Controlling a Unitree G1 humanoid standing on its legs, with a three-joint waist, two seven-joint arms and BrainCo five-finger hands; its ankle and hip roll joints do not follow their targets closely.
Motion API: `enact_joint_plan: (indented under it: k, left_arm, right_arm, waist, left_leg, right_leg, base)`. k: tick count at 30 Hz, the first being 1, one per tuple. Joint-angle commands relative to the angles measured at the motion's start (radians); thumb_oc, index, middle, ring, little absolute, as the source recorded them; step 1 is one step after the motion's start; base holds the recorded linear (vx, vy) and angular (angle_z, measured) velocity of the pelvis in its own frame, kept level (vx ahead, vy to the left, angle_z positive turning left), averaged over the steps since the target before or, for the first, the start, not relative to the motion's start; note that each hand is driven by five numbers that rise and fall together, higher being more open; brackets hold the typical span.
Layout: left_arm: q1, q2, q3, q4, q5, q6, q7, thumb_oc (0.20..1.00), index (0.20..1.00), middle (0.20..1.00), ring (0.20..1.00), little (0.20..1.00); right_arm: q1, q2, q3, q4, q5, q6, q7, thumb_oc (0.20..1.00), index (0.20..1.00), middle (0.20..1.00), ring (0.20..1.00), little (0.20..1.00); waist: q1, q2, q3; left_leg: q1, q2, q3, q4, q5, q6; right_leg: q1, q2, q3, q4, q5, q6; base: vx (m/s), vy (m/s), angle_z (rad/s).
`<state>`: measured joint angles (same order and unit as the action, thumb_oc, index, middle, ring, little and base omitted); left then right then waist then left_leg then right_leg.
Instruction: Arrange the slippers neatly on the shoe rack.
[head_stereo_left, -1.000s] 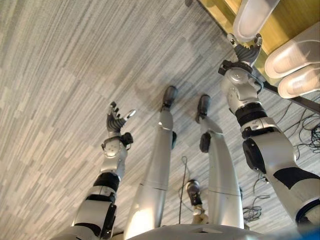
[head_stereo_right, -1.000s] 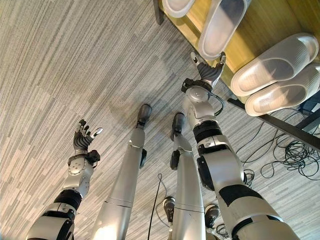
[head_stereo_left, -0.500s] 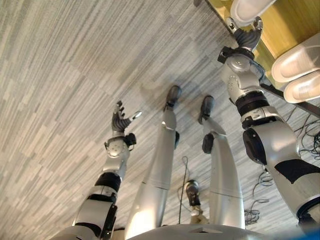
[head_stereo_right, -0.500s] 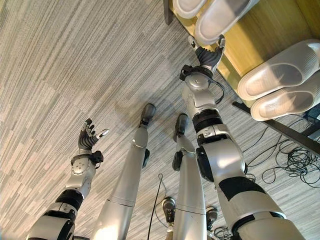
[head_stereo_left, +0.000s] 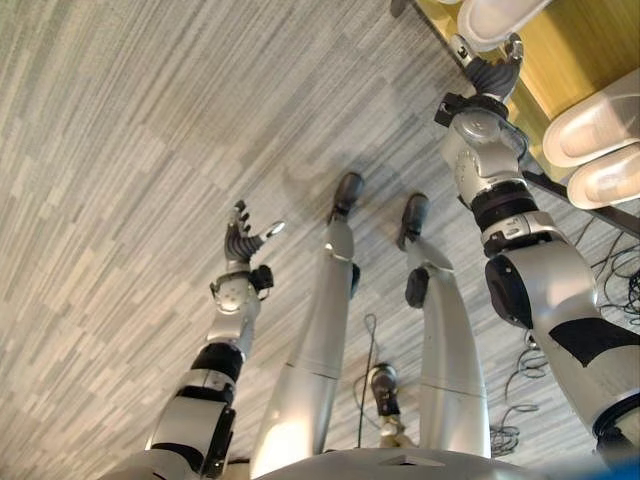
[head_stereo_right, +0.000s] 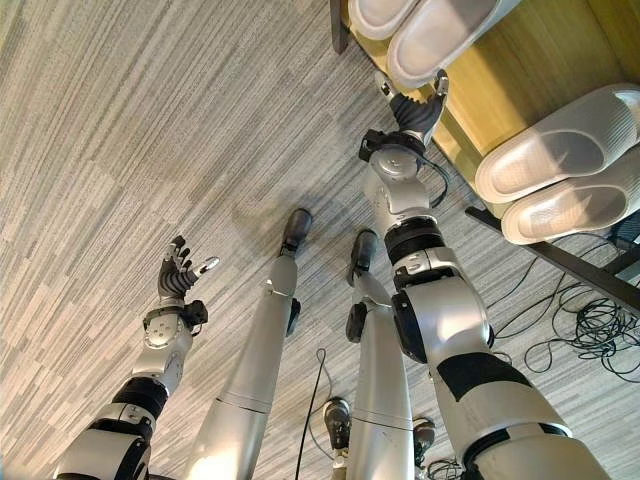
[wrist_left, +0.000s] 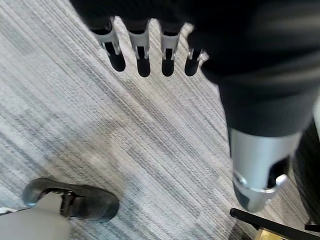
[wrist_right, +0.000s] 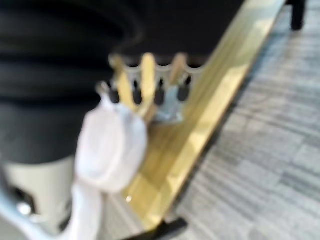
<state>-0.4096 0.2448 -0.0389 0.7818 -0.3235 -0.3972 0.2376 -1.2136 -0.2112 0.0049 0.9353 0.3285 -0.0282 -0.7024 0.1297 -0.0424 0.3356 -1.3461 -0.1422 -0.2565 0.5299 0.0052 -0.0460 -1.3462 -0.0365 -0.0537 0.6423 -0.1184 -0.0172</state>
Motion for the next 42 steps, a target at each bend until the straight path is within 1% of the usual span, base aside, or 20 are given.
enact_joint_plan:
  k: [1, 3, 4, 5, 11, 16, 22, 24, 26, 30, 31, 32, 35, 38, 40, 41, 42]
  left_arm:
    - [-0.002, 0.002, 0.027, 0.021, 0.013, -0.022, -0.002, 1.000, 1.000, 1.000, 1.000, 1.000]
    - [0.003, 0.005, 0.032, 0.025, 0.013, -0.023, 0.000, 1.000, 1.000, 1.000, 1.000, 1.000]
    - [0.004, 0.005, 0.032, 0.025, 0.013, -0.023, 0.000, 1.000, 1.000, 1.000, 1.000, 1.000]
    - [0.010, 0.006, 0.037, 0.019, 0.016, -0.016, 0.008, 1.000, 1.000, 1.000, 1.000, 1.000]
    - [0.034, -0.007, 0.033, 0.051, 0.019, -0.017, 0.007, 1.000, 1.000, 1.000, 1.000, 1.000]
    - [0.046, -0.024, 0.021, 0.124, 0.026, -0.020, -0.002, 1.000, 1.000, 1.000, 1.000, 1.000]
    - [0.082, -0.043, -0.008, 0.201, 0.041, -0.017, -0.019, 1.000, 1.000, 1.000, 1.000, 1.000]
    - [0.100, -0.044, -0.032, 0.220, 0.060, -0.023, -0.023, 1.000, 1.000, 1.000, 1.000, 1.000]
    - [0.118, -0.037, -0.072, 0.214, 0.106, -0.047, -0.019, 1.000, 1.000, 1.000, 1.000, 1.000]
    - [0.162, -0.028, -0.130, 0.130, 0.157, -0.075, -0.030, 1.000, 1.000, 1.000, 1.000, 1.000]
    - [0.162, -0.028, -0.130, 0.129, 0.157, -0.075, -0.030, 1.000, 1.000, 1.000, 1.000, 1.000]
    - [0.181, -0.024, -0.167, 0.093, 0.194, -0.091, -0.033, 1.000, 1.000, 1.000, 1.000, 1.000]
    - [0.198, -0.020, -0.223, 0.036, 0.260, -0.104, -0.025, 1.000, 1.000, 1.000, 1.000, 1.000]
    - [0.229, -0.039, -0.261, -0.052, 0.297, -0.092, -0.029, 1.000, 1.000, 1.000, 1.000, 1.000]
    - [0.253, -0.077, -0.276, -0.124, 0.278, -0.063, -0.065, 1.000, 1.000, 1.000, 1.000, 1.000]
    - [0.254, -0.077, -0.276, -0.125, 0.278, -0.062, -0.065, 1.000, 1.000, 1.000, 1.000, 1.000]
    - [0.266, -0.086, -0.295, -0.165, 0.283, -0.049, -0.084, 1.000, 1.000, 1.000, 1.000, 1.000]
  right_arm:
    - [0.073, 0.016, -0.013, -0.076, -0.030, -0.020, 0.003, 1.000, 1.000, 1.000, 1.000, 1.000]
    - [0.143, 0.019, -0.020, -0.134, -0.050, -0.012, 0.013, 1.000, 1.000, 1.000, 1.000, 1.000]
    - [0.144, 0.019, -0.020, -0.135, -0.050, -0.012, 0.013, 1.000, 1.000, 1.000, 1.000, 1.000]
    - [0.222, 0.017, -0.038, -0.184, -0.076, -0.008, 0.021, 1.000, 1.000, 1.000, 1.000, 1.000]
    - [0.403, 0.030, -0.079, -0.216, -0.110, -0.024, 0.043, 1.000, 1.000, 1.000, 1.000, 1.000]
    - [0.521, 0.053, -0.071, -0.200, -0.138, -0.033, 0.080, 1.000, 1.000, 1.000, 1.000, 1.000]
    - [0.669, 0.131, -0.024, -0.187, -0.161, -0.048, 0.157, 1.000, 1.000, 1.000, 1.000, 1.000]
    - [0.719, 0.144, 0.006, -0.169, -0.185, -0.055, 0.171, 1.000, 1.000, 1.000, 1.000, 1.000]
    - [0.762, 0.158, 0.025, -0.160, -0.203, -0.062, 0.177, 1.000, 1.000, 1.000, 1.000, 1.000]
    - [0.836, 0.163, 0.024, -0.097, -0.211, -0.068, 0.192, 1.000, 1.000, 1.000, 1.000, 1.000]
    - [0.836, 0.163, 0.024, -0.097, -0.211, -0.068, 0.192, 1.000, 1.000, 1.000, 1.000, 1.000]
    - [0.875, 0.163, 0.029, -0.050, -0.219, -0.064, 0.203, 1.000, 1.000, 1.000, 1.000, 1.000]
    - [0.928, 0.147, 0.056, 0.012, -0.263, -0.055, 0.203, 1.000, 1.000, 1.000, 1.000, 1.000]
    - [0.987, 0.133, 0.053, 0.087, -0.283, -0.053, 0.212, 1.000, 1.000, 1.000, 1.000, 1.000]
    - [1.013, 0.121, 0.040, 0.151, -0.286, -0.055, 0.219, 1.000, 1.000, 1.000, 1.000, 1.000]
    - [1.013, 0.121, 0.040, 0.152, -0.286, -0.056, 0.220, 1.000, 1.000, 1.000, 1.000, 1.000]
    - [1.025, 0.116, 0.036, 0.175, -0.288, -0.054, 0.223, 1.000, 1.000, 1.000, 1.000, 1.000]
  waist:
    - [-0.021, 0.033, 0.018]
    - [-0.027, 0.030, 0.017]
    - [-0.027, 0.031, 0.017]
    - [-0.034, 0.028, 0.014]
    - [-0.042, 0.026, 0.000]
    - [-0.047, 0.025, -0.011]
    - [-0.053, 0.015, -0.053]
    - [-0.052, 0.011, -0.065]
    - [-0.052, 0.007, -0.079]
    - [-0.045, 0.010, -0.103]
    - [-0.045, 0.011, -0.101]
    - [-0.042, 0.017, -0.117]
    - [-0.042, 0.027, -0.138]
    - [-0.040, 0.045, -0.161]
    - [-0.039, 0.059, -0.176]
    - [-0.039, 0.060, -0.175]
    - [-0.038, 0.065, -0.182]
  left_leg:
    - [0.120, -0.052, -0.014, -0.032, -0.043, 0.049]
    - [0.134, -0.048, -0.013, -0.040, -0.040, 0.050]
    - [0.135, -0.048, -0.013, -0.041, -0.040, 0.050]
    - [0.152, -0.045, -0.015, -0.051, -0.035, 0.052]
    - [0.245, -0.036, -0.029, -0.119, -0.011, 0.053]
    - [0.374, -0.020, -0.048, -0.217, 0.025, 0.052]
    - [0.547, 0.010, -0.067, -0.328, 0.059, 0.049]
    - [0.611, 0.022, -0.076, -0.364, 0.068, 0.047]
    - [0.677, 0.035, -0.077, -0.398, 0.075, 0.043]
    - [0.784, 0.059, -0.081, -0.453, 0.085, 0.035]
    - [0.787, 0.060, -0.082, -0.455, 0.085, 0.035]
    - [0.838, 0.068, -0.085, -0.483, 0.092, 0.033]
    - [0.908, 0.077, -0.083, -0.522, 0.099, 0.034]
    - [0.978, 0.089, -0.082, -0.553, 0.099, 0.036]
    - [1.019, 0.093, -0.082, -0.568, 0.099, 0.037]
    - [1.021, 0.093, -0.083, -0.569, 0.099, 0.037]
    - [1.042, 0.096, -0.081, -0.578, 0.099, 0.037]
  right_leg:
    - [0.120, 0.043, 0.118, 0.002, -0.036, -0.014]
    - [0.135, 0.042, 0.116, -0.007, -0.031, -0.015]
    - [0.136, 0.042, 0.115, -0.007, -0.031, -0.015]
    - [0.154, 0.042, 0.114, -0.018, -0.024, -0.013]
    - [0.240, 0.045, 0.109, -0.068, -0.004, -0.016]
    - [0.353, 0.047, 0.104, -0.144, 0.017, -0.016]
    - [0.498, 0.055, 0.092, -0.237, 0.035, -0.020]
    - [0.552, 0.060, 0.085, -0.261, 0.042, -0.021]
    - [0.609, 0.068, 0.085, -0.287, 0.050, -0.022]
    - [0.698, 0.076, 0.078, -0.320, 0.054, -0.026]
    - [0.701, 0.076, 0.078, -0.321, 0.054, -0.026]
    - [0.745, 0.082, 0.076, -0.333, 0.052, -0.030]
    - [0.807, 0.092, 0.078, -0.352, 0.052, -0.035]
    - [0.867, 0.103, 0.086, -0.363, 0.049, -0.040]
    - [0.904, 0.106, 0.090, -0.370, 0.046, -0.044]
    - [0.907, 0.106, 0.090, -0.371, 0.046, -0.044]
    - [0.927, 0.107, 0.092, -0.379, 0.046, -0.045]
  base:
    - [0.00, 0.000, 0.00]
    - [0.00, 0.000, 0.00]
    - [0.00, 0.000, 0.00]
    - [0.00, 0.000, 0.00]
    - [-0.01, -0.013, 0.00]
    - [0.00, -0.048, 0.03]
    - [0.04, -0.060, 0.02]
    - [0.05, -0.061, 0.08]
    - [0.04, -0.037, 0.13]
    - [0.05, -0.027, 0.05]
    - [0.05, -0.022, 0.06]
    - [0.06, -0.004, 0.13]
    - [0.07, 0.005, 0.12]
    - [0.08, 0.011, -0.06]
    - [0.07, 0.016, -0.04]
    - [0.06, 0.009, 0.00]
    - [0.05, 0.013, 0.00]
